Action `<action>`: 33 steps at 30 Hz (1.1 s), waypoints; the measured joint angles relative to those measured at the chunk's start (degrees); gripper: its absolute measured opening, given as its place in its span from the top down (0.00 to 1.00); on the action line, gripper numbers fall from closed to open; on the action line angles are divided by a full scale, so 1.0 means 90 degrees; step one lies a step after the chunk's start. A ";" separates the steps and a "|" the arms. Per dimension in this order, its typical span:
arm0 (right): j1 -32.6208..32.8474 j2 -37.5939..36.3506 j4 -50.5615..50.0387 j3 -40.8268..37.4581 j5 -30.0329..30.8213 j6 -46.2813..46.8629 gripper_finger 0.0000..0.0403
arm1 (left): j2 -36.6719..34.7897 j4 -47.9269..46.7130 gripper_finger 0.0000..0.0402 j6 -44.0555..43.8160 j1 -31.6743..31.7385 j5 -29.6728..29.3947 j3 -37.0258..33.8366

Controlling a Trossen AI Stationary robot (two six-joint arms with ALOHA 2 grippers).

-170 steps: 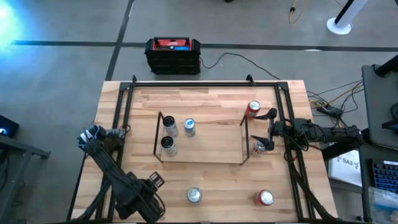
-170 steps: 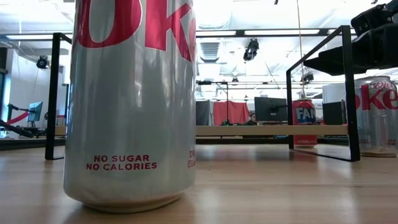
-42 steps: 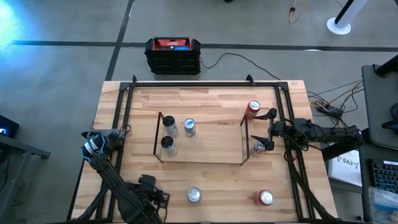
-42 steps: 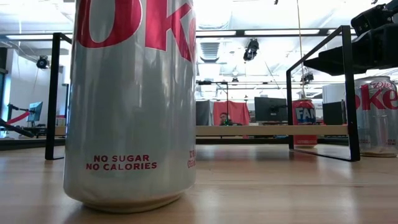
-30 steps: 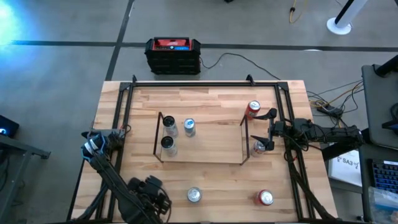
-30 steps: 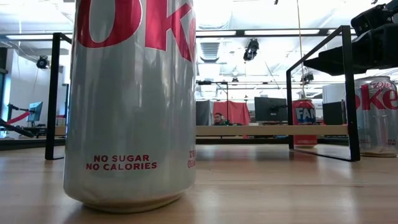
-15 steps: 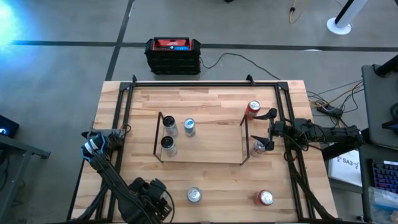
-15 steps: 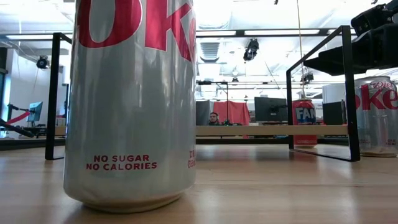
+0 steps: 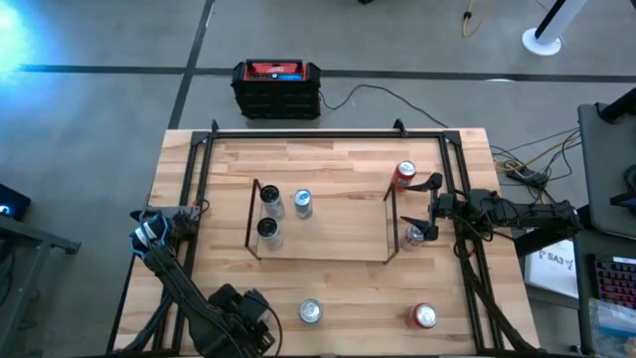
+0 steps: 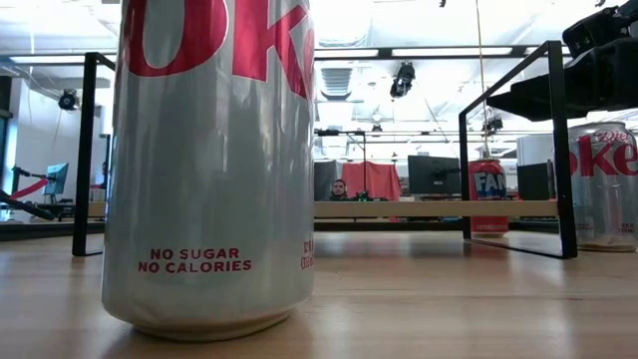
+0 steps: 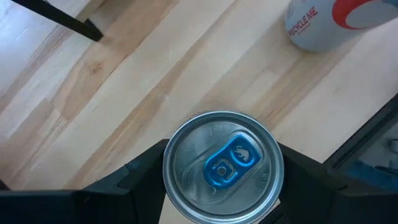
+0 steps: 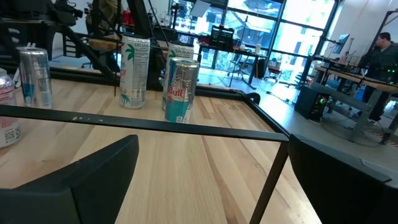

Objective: Place canned beverage on shelf
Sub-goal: Put the blue soda can on the shelf aligned with the blue soda can

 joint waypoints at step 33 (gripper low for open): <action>0.0001 0.0000 0.0000 0.0000 0.0000 0.0000 0.01 | -0.0019 -0.0418 0.06 -0.2968 0.0000 0.0015 0.0383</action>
